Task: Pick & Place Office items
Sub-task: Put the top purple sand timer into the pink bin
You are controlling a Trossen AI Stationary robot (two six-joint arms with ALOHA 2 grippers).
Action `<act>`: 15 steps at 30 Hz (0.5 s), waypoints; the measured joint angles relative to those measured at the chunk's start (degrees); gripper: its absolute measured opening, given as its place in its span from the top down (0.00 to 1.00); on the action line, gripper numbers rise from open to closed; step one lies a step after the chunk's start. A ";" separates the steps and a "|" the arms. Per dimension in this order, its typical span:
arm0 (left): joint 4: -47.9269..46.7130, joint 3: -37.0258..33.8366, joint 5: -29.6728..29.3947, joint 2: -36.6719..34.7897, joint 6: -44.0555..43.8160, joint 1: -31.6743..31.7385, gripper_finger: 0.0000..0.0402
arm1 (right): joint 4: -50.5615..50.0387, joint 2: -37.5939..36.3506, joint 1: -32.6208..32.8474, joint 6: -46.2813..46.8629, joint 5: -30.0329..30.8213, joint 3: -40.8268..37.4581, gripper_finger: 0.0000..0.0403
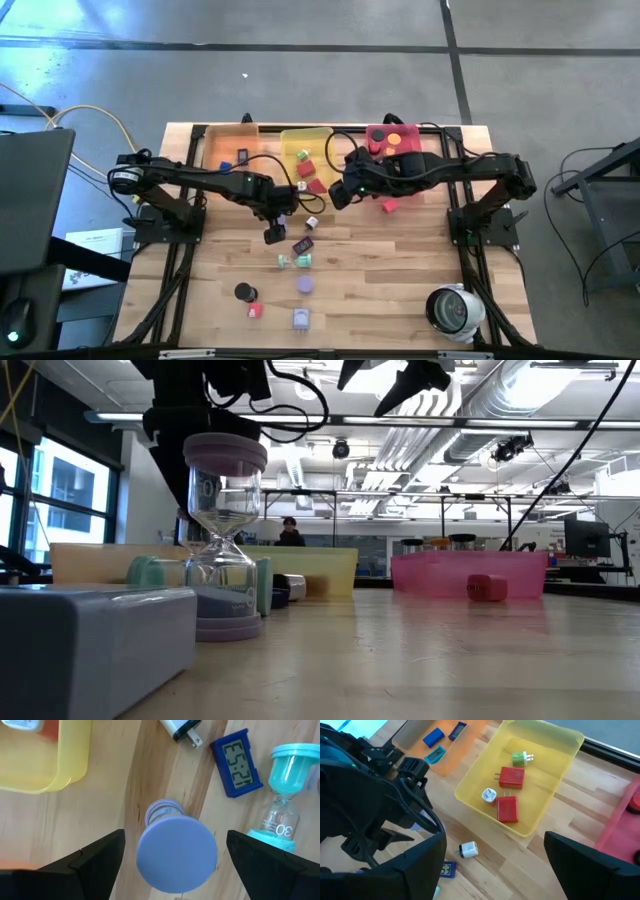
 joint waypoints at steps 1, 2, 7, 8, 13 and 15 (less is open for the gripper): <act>0.21 0.00 0.00 -0.04 -0.02 0.00 0.17 | 0.10 0.00 0.00 -0.02 0.00 0.01 0.19; 0.30 0.00 0.00 -0.04 -0.02 0.00 0.17 | 0.14 0.00 0.00 -0.03 0.00 0.00 0.19; 0.25 0.00 0.03 0.16 -1.16 0.00 0.21 | 0.16 0.00 0.00 -0.22 0.00 0.00 0.19; 0.17 0.00 0.05 0.31 -1.50 0.00 0.22 | 0.16 0.00 0.00 -0.24 0.00 0.02 0.19; -0.47 0.00 0.22 0.83 -1.97 0.00 0.23 | 0.18 0.00 0.00 -0.41 0.00 0.00 0.19; -0.28 -0.02 0.22 0.80 -2.03 0.00 0.23 | 0.18 0.00 0.00 -0.46 0.00 0.00 0.19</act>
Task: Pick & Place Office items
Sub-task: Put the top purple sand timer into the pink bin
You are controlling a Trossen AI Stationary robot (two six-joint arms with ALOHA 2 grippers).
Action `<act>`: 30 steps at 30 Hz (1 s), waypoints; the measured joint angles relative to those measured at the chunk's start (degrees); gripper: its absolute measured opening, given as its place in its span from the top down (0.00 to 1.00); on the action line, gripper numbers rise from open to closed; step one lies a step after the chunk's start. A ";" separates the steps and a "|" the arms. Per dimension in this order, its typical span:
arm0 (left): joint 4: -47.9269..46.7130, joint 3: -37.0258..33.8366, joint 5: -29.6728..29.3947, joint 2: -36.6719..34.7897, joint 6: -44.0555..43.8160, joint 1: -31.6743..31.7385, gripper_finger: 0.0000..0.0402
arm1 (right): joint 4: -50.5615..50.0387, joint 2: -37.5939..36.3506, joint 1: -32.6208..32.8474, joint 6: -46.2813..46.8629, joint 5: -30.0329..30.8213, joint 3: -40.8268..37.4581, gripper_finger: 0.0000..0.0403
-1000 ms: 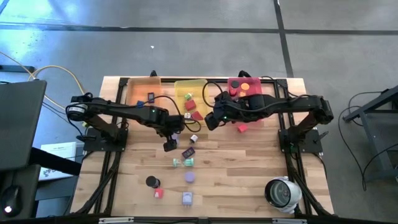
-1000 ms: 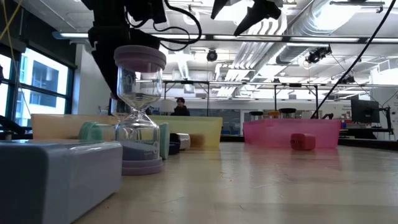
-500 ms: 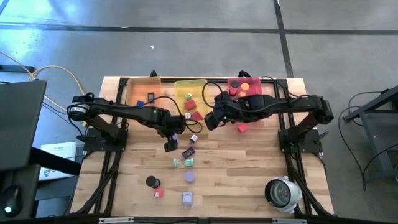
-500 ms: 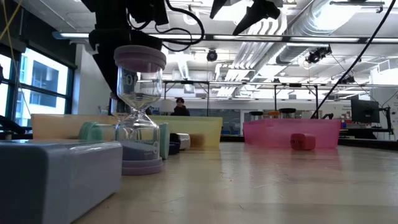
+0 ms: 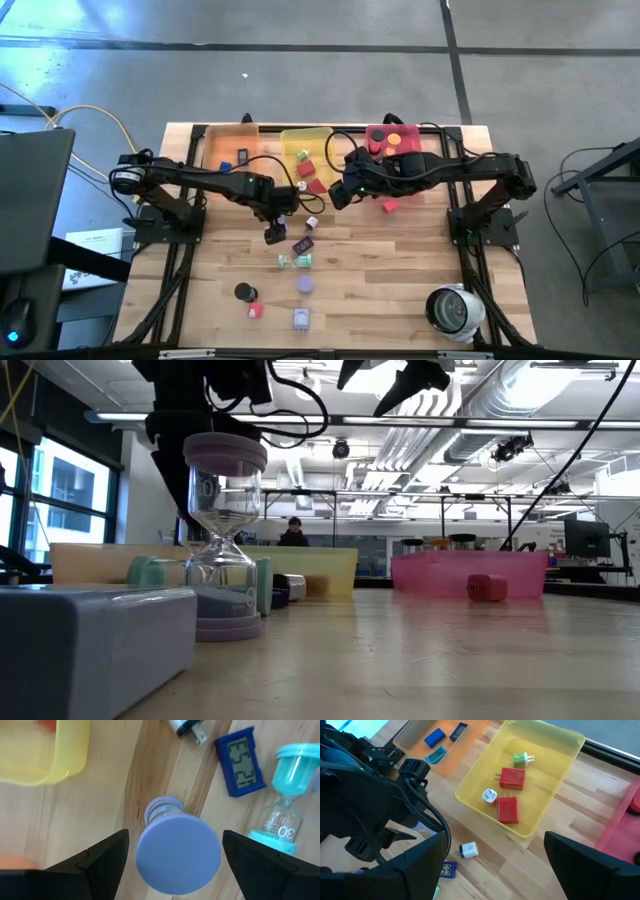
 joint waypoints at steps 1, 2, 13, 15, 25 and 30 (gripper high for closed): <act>0.26 0.02 -0.01 -0.04 0.05 0.00 0.23 | 0.00 0.00 0.00 0.00 0.00 0.02 0.19; 0.22 0.02 -0.02 -0.02 0.13 0.00 0.23 | 0.00 0.00 0.00 0.00 0.00 0.02 0.19; -0.10 0.00 0.89 1.79 -0.19 1.08 0.23 | 0.00 0.00 0.00 -1.30 0.20 0.00 0.19; 0.16 0.02 0.83 1.71 -0.17 1.05 0.23 | 0.00 0.00 0.00 -1.53 0.22 0.01 0.19; -0.05 0.02 0.97 1.73 -0.15 1.80 0.35 | 0.00 0.00 -0.02 -2.19 0.21 0.02 0.19; -0.33 0.00 1.32 1.73 -0.21 2.14 0.45 | 0.00 0.00 -0.02 -3.04 0.22 0.02 0.19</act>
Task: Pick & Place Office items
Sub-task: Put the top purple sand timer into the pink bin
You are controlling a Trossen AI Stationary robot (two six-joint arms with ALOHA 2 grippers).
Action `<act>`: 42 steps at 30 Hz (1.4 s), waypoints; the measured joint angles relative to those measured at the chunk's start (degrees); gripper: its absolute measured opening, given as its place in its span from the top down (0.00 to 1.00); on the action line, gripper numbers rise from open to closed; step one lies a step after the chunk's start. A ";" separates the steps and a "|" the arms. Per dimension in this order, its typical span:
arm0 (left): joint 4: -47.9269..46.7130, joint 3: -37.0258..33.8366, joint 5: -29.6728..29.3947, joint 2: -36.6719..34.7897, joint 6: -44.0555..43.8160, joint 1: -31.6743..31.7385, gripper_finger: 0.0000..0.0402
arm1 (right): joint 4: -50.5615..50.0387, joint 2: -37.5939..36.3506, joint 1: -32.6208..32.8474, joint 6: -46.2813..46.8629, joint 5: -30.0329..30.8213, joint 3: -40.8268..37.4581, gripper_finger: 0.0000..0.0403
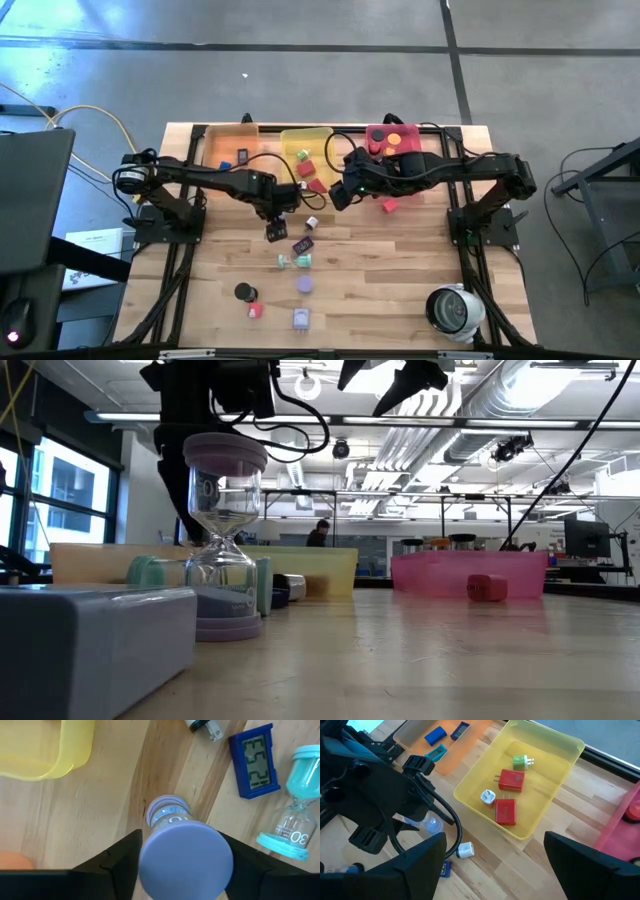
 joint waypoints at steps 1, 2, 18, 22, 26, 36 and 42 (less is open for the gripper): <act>-0.29 0.02 0.25 0.00 -0.03 0.00 0.48 | 0.00 0.00 0.00 0.00 0.00 -0.02 0.19; -0.45 0.00 0.53 0.00 -0.12 0.01 0.51 | 0.00 0.00 0.00 -0.02 0.00 0.00 0.19; -4.81 0.04 3.89 -8.03 0.46 3.93 0.54 | 0.04 0.00 0.00 -1.53 -0.02 0.00 0.19; -4.93 1.32 4.36 -16.50 -1.88 4.49 0.54 | 2.15 0.00 0.00 -1.16 -1.19 0.00 0.19; -4.64 3.43 4.44 -25.71 -5.19 5.08 0.54 | 9.19 0.00 0.00 -3.00 -4.20 0.00 0.19; 17.30 4.92 3.04 -45.58 -12.67 -0.35 0.54 | 32.73 0.00 -0.45 -5.83 -13.11 0.00 0.19; 28.84 4.98 2.33 -48.78 -2.15 -5.03 0.54 | 46.86 0.00 -2.43 4.53 -21.03 0.00 0.19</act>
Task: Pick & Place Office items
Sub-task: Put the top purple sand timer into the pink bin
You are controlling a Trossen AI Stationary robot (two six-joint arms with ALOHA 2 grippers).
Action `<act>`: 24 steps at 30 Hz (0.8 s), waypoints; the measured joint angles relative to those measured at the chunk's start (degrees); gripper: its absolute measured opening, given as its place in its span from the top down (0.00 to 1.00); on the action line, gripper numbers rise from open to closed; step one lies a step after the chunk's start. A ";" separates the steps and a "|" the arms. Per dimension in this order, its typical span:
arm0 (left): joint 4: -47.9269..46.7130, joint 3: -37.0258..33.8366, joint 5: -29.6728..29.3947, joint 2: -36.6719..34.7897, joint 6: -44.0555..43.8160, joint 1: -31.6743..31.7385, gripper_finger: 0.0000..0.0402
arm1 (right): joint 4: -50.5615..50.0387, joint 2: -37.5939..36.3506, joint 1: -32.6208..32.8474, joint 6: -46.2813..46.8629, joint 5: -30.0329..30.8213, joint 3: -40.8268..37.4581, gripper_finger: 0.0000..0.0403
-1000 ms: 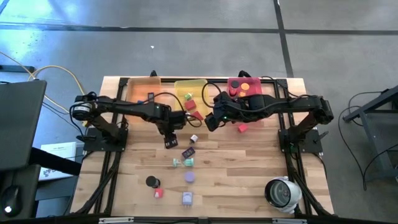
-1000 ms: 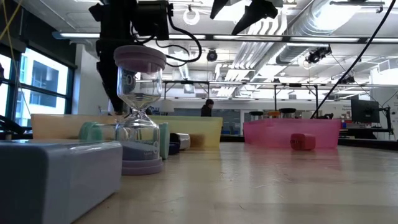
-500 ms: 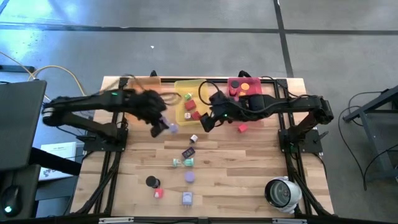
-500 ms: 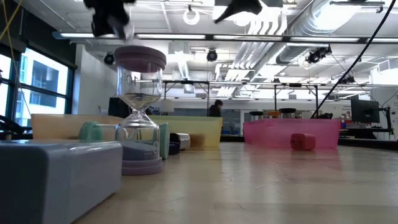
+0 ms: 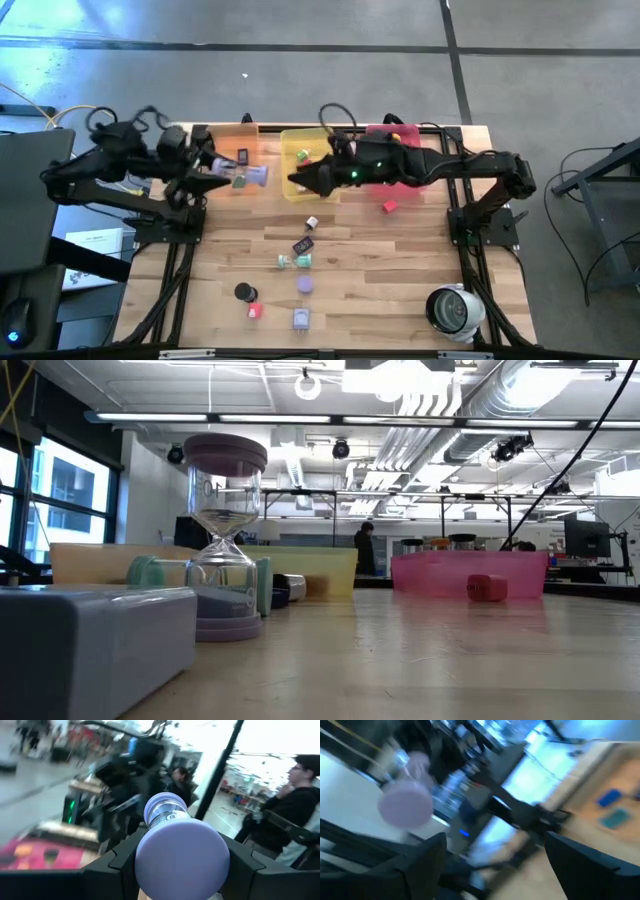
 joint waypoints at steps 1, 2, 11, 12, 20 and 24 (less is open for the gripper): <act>0.82 0.00 -0.20 0.03 1.55 -0.79 0.54 | 1.90 0.00 -0.22 1.87 -0.45 0.00 0.19; 1.34 0.00 -0.81 0.07 2.91 -1.68 0.54 | 3.52 0.00 -0.29 3.41 -0.43 0.00 0.19; 3.84 -0.02 -9.97 3.45 11.80 -6.48 0.54 | 18.52 -0.04 -0.33 8.46 -1.78 0.02 0.19; 4.33 -0.02 -10.30 3.84 12.40 -6.51 0.54 | 18.19 -0.04 -0.33 9.18 -1.85 0.02 0.19; 9.04 -0.07 -10.36 4.74 14.77 -6.49 0.54 | 14.47 -0.04 -0.33 10.53 -1.72 0.00 0.19; 8.50 -0.07 -10.34 4.92 15.51 -6.48 0.54 | 14.73 -0.04 -0.33 10.50 -1.76 0.00 0.19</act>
